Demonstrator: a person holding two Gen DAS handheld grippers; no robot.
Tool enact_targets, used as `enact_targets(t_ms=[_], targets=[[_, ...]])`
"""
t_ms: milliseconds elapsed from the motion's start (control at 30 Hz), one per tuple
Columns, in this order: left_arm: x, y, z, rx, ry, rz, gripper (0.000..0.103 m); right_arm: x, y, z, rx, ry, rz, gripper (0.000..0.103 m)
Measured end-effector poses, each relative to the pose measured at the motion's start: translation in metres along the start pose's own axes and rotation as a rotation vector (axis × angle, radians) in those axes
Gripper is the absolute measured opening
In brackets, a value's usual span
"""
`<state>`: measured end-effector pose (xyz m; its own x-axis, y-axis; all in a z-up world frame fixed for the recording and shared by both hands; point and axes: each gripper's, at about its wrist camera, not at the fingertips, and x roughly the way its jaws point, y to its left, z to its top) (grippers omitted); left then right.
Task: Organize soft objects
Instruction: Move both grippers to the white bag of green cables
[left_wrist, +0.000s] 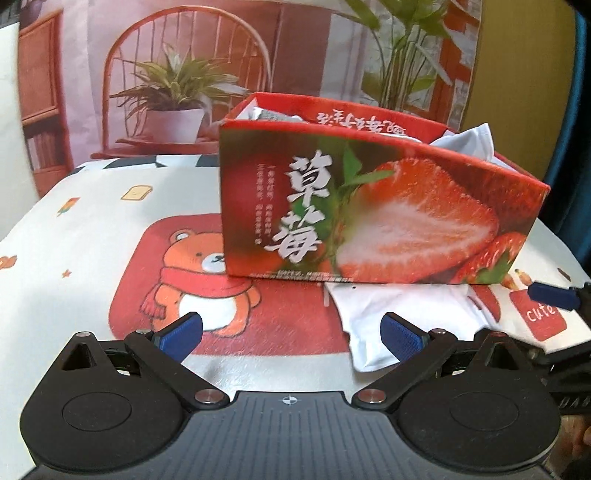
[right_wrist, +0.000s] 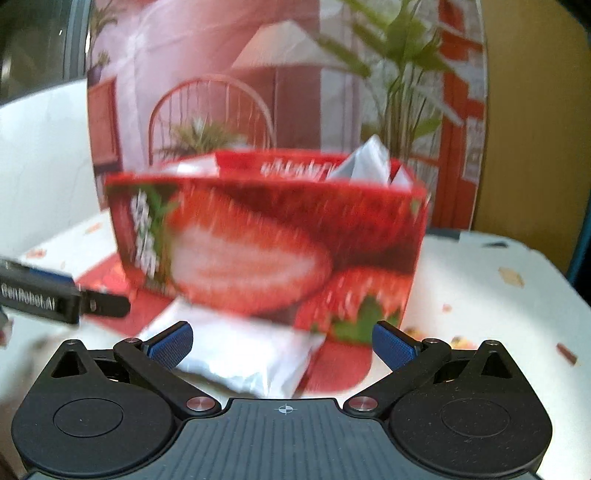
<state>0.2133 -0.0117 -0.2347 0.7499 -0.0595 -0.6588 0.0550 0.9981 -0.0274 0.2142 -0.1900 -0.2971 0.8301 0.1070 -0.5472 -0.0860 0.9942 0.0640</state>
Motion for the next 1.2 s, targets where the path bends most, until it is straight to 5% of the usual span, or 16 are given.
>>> enact_targets(t_ms=[667,933,1200], targets=[[0.014,0.003,-0.024,-0.016,0.05,-0.009,0.103,0.035,0.011,-0.006,-0.104,0.15,-0.098,0.101],[0.007,0.008,-0.02,-0.058,0.018,-0.011,0.103,0.039,0.009,-0.002,-0.099,0.161,-0.089,0.101],[0.004,-0.002,-0.017,0.0,-0.005,-0.043,0.103,0.034,0.001,0.007,-0.053,0.123,-0.069,0.089]])
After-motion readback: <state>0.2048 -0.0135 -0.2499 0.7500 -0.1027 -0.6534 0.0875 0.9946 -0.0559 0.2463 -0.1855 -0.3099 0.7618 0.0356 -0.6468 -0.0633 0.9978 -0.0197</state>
